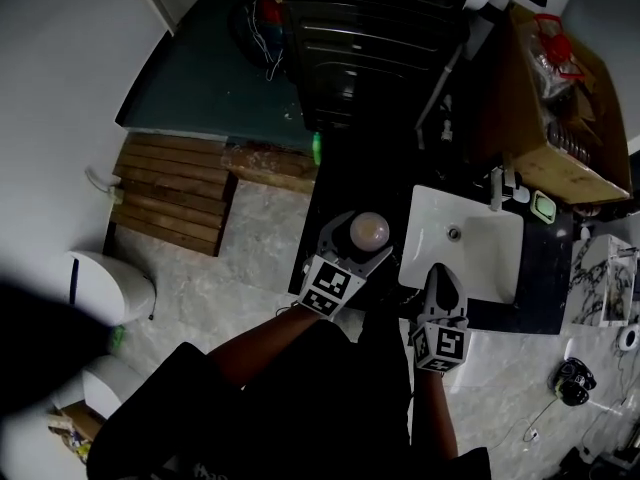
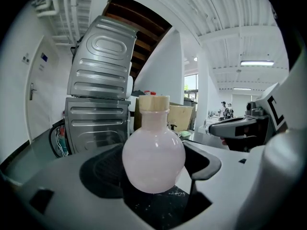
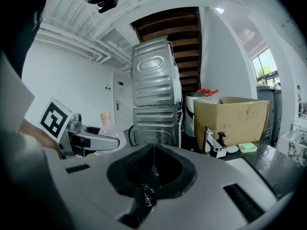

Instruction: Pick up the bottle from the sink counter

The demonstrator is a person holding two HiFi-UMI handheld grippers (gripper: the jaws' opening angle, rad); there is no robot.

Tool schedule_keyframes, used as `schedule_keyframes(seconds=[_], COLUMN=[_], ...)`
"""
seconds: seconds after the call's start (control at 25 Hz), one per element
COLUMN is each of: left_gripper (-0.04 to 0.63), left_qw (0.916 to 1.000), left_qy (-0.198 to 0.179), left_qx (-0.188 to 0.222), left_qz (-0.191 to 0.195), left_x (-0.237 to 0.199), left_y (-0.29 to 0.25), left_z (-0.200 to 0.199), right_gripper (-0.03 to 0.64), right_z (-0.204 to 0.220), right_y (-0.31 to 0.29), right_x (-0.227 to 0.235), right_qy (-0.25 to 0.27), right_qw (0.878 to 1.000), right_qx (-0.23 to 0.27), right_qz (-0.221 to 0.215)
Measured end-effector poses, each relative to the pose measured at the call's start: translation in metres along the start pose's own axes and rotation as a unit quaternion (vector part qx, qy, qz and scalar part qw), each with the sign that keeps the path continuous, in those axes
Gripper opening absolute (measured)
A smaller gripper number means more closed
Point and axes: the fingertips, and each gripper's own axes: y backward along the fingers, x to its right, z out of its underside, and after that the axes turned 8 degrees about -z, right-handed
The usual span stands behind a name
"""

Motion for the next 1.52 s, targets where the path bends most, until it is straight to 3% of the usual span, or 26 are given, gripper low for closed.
schedule_keyframes(seconds=[0.2, 0.44, 0.88, 1.12, 1.52], left_gripper=[0.374, 0.374, 0.374, 0.374, 0.374], left_qw=[0.9999, 0.9993, 0.9942, 0.9905, 0.987], left_qy=[-0.003, 0.007, 0.027, 0.042, 0.043], left_qx=[0.0, 0.008, 0.029, 0.041, 0.058], left_qz=[-0.01, -0.036, -0.1, -0.124, -0.143], left_x=[0.011, 0.029, 0.056, 0.067, 0.084], left_y=[0.009, -0.006, -0.045, -0.06, -0.069], left_z=[-0.004, -0.024, -0.055, -0.065, -0.077], right_gripper=[0.038, 0.038, 0.038, 0.037, 0.037], right_z=[-0.015, -0.033, -0.051, -0.057, -0.057], right_y=[0.0, 0.004, 0.002, -0.001, 0.004], right_x=[0.003, 0.042, 0.112, 0.139, 0.167], right_qy=[0.001, 0.003, 0.032, 0.059, 0.06], right_qw=[1.0, 0.999, 0.997, 0.995, 0.994], right_qx=[0.019, 0.035, 0.026, 0.021, 0.021], right_qz=[-0.013, -0.025, -0.065, -0.081, -0.093])
